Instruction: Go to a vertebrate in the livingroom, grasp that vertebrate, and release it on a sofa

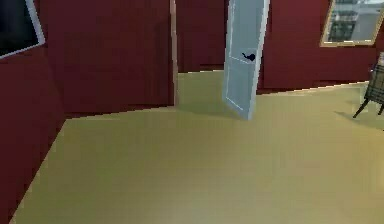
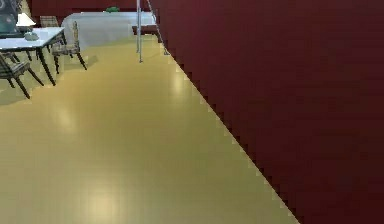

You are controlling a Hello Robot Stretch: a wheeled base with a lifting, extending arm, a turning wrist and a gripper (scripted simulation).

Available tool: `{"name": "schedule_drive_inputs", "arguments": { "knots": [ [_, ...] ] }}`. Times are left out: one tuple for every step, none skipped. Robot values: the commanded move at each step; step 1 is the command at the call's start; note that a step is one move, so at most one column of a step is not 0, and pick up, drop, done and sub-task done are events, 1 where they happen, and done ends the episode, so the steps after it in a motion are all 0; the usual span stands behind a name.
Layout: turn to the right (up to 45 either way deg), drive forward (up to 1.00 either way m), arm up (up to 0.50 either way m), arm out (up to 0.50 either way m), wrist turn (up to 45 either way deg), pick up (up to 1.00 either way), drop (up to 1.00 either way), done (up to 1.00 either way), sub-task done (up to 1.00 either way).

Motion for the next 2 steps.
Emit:
{"name": "schedule_drive_inputs", "arguments": {
  "knots": [
    [0.0,1.0,0.0,0.0,0.0,0.0,0.0,0.0,0.0],
    [0.0,1.0,0.0,0.0,0.0,0.0,0.0,0.0,0.0]
  ]
}}
